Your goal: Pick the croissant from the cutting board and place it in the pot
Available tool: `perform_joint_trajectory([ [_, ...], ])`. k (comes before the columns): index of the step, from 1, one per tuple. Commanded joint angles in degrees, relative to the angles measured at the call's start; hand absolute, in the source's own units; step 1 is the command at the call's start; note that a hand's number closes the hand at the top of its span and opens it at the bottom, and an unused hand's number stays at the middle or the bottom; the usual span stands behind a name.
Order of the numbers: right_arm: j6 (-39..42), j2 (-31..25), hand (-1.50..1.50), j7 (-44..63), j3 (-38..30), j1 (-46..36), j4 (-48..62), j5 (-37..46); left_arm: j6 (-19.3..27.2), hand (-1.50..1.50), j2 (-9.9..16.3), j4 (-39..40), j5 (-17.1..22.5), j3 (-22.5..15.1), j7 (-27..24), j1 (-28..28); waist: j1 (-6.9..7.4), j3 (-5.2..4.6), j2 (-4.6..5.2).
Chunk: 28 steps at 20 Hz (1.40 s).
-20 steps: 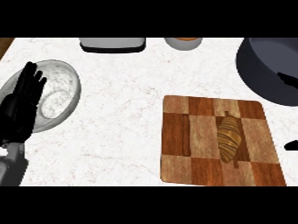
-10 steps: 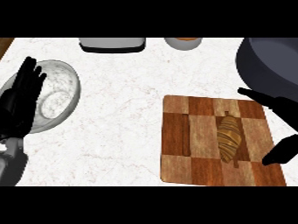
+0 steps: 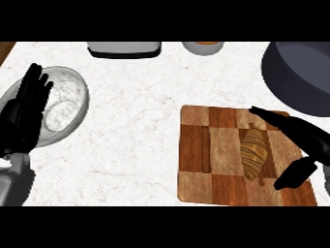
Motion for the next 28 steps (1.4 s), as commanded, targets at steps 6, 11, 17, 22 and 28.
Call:
perform_joint_trajectory([
  [6,1.7,1.7,-1.5,2.0,-2.1,1.6,-0.2,6.6,-0.3,0.0,-3.9,-6.7,-3.1,-0.7,-0.2,6.3,0.13,0.01,-0.06],
  [11,-2.6,7.6,-1.5,-4.4,-0.3,-0.4,9.1,13.4,-4.4,0.0,-3.2,0.6,-2.8,3.4,0.2,-0.1,0.08,0.01,0.05],
  [17,-3.1,9.0,-1.5,-3.5,-1.0,2.0,8.2,17.7,-5.7,0.0,-2.9,1.2,-2.9,6.6,2.3,-1.7,-0.04,0.01,0.03],
  [22,-4.5,11.4,-1.5,-5.7,-2.6,-1.8,15.9,20.3,-5.0,0.0,-5.7,-4.0,-6.0,4.4,2.1,2.9,0.19,0.02,0.02],
  [28,-9.1,9.0,1.5,-17.0,1.0,-3.3,20.4,25.8,-7.9,0.0,-5.0,-1.1,-4.7,6.4,-0.9,2.9,0.39,0.02,0.09],
])
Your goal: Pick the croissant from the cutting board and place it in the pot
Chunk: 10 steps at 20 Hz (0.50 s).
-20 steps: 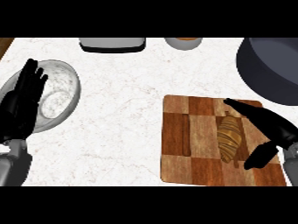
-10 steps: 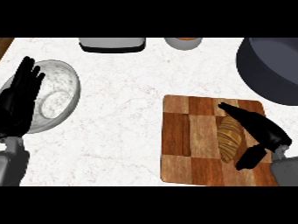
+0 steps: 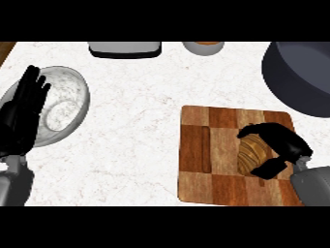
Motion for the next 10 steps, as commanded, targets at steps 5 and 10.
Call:
perform_joint_trajectory([
  [5,-2.4,2.9,1.5,-6.3,0.2,-1.1,4.4,4.6,-1.4,0.0,-2.1,-1.4,-0.8,0.7,-1.1,2.5,-0.01,0.07,0.04],
  [10,-2.2,2.0,1.5,-8.3,-1.5,-0.9,3.4,7.0,-2.3,0.0,-2.0,-1.2,-0.4,2.0,1.2,0.1,-0.12,0.07,0.03],
])
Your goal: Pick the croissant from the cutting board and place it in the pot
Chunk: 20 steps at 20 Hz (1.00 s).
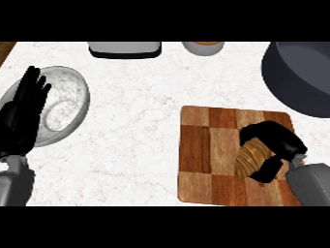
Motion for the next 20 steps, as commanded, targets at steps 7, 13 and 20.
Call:
perform_joint_trajectory([
  [7,1.4,-13.0,1.5,-26.9,9.6,12.1,-14.2,1.5,0.7,0.0,-0.2,-1.9,-0.7,0.6,2.0,0.9,-1.65,0.23,-0.3],
  [13,-3.4,-27.3,1.5,-45.1,-2.4,24.2,-22.3,-8.7,1.0,0.0,-0.4,-1.7,-1.2,1.3,0.7,2.4,-2.2,0.23,-0.14],
  [20,2.0,-24.0,1.5,-40.0,-20.5,25.9,-25.3,-35.8,0.5,0.0,0.4,0.4,-1.4,1.9,-0.2,1.1,-2.96,0.13,-0.03],
])
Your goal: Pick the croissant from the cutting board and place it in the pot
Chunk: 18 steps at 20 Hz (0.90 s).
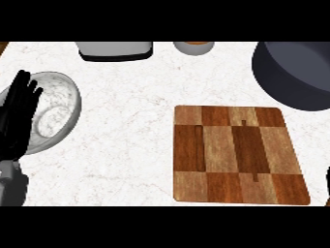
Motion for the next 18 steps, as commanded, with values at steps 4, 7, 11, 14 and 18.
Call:
perform_joint_trajectory([
  [4,8.1,-1.9,1.5,4.0,-17.4,-4.3,2.3,-22.7,-0.1,0.0,-0.9,0.2,-0.6,-1.3,0.1,-0.6,1.77,-0.01,0.33],
  [7,11.4,-3.9,1.5,7.5,-22.0,-4.8,3.7,-29.5,-1.0,0.0,-0.3,1.3,0.5,-0.4,0.2,-2.7,1.94,0.01,0.38],
  [11,12.7,-8.0,1.5,11.5,-23.6,-14.4,14.1,-30.0,-1.7,0.0,0.5,3.9,0.2,0.6,-0.7,-4.2,2.87,0.04,0.58],
  [14,10.8,-7.9,1.5,12.6,-18.5,-23.6,24.1,-26.4,-2.5,0.0,-1.3,3.3,0.0,-1.2,-3.3,-2.4,3.96,0.07,0.78],
  [18,11.0,-7.8,1.5,12.4,-16.0,-31.9,33.9,-24.3,-3.4,0.0,0.0,4.7,1.5,0.2,0.1,-6.1,4.06,0.09,0.89],
])
